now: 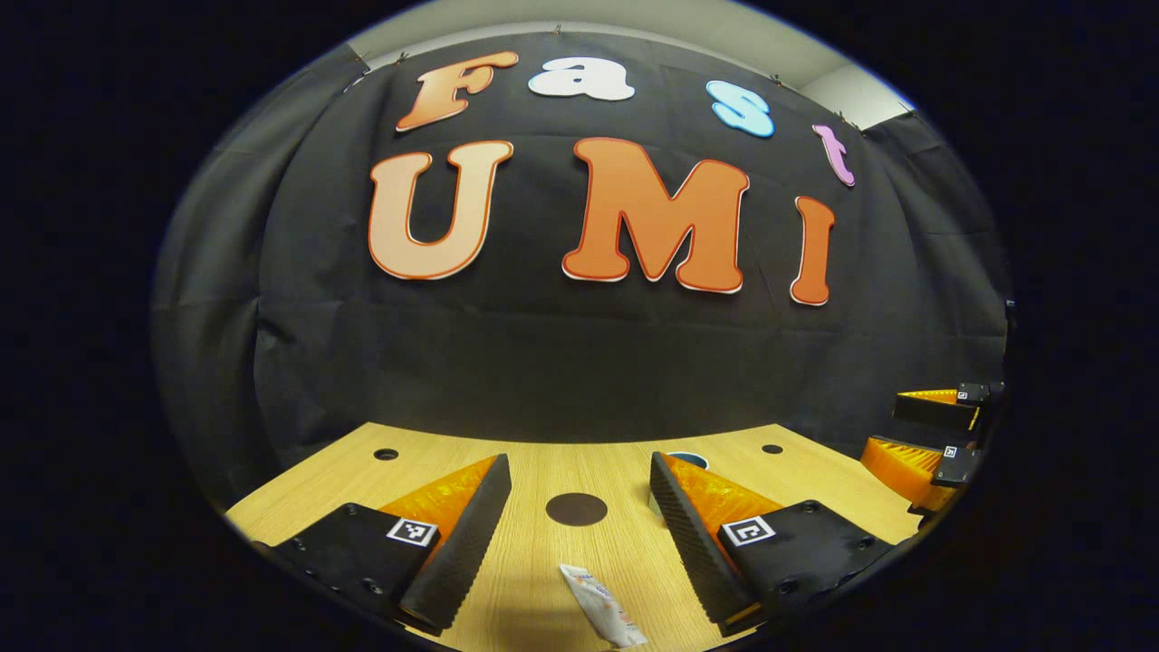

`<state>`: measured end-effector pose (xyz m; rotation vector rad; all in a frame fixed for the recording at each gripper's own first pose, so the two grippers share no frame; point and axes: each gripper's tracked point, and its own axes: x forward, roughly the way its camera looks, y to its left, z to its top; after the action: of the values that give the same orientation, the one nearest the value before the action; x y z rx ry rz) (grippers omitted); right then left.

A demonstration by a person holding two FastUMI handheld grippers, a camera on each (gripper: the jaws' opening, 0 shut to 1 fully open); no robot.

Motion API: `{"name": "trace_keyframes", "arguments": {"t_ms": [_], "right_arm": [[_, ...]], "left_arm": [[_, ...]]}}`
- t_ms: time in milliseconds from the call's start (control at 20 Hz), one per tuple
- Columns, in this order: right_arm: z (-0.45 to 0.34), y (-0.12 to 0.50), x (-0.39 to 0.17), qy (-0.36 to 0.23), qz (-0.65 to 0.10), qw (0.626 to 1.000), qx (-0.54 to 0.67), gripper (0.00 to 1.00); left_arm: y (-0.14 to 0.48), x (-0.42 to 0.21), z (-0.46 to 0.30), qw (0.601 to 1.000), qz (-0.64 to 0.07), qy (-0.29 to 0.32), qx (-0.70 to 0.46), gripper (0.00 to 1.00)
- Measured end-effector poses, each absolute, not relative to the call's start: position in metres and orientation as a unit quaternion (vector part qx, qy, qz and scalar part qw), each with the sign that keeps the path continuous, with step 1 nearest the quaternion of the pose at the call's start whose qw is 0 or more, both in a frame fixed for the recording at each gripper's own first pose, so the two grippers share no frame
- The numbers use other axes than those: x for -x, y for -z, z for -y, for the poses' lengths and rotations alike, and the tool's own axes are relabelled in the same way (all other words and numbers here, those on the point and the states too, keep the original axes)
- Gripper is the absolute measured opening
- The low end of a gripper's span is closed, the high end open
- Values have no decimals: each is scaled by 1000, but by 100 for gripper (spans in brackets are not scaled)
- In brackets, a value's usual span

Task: Put the toothbrush and toothpaste on the desktop into the cup, then pick up the cup and place it on the coaster on the desktop.

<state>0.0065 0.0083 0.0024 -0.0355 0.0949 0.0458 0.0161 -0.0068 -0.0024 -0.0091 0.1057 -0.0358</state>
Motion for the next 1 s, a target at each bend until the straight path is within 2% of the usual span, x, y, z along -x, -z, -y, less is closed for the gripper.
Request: {"name": "trace_keyframes", "arguments": {"t_ms": [150,250,450,700,850,950,1000], "right_arm": [[-11,-6,-10,-32,-69,997,19,96],[-15,-5,-12,-43,-81,996,13,96],[-18,19,-18,-51,-140,989,-1,95],[-24,50,-17,-61,-229,971,8,93],[-34,71,-15,-79,-269,960,3,93],[-41,84,-15,-85,-285,955,4,93],[-44,93,-14,-87,-296,951,8,93]], "left_arm": [[11,-24,7,996,-87,18,-19,98],[21,-24,17,992,-116,42,-6,98],[56,-30,19,980,-188,60,-1,98],[113,-26,16,949,-304,77,9,99],[140,-24,14,933,-351,80,10,96],[155,-21,16,921,-382,80,11,99],[163,-21,19,915,-395,85,14,96]]}}
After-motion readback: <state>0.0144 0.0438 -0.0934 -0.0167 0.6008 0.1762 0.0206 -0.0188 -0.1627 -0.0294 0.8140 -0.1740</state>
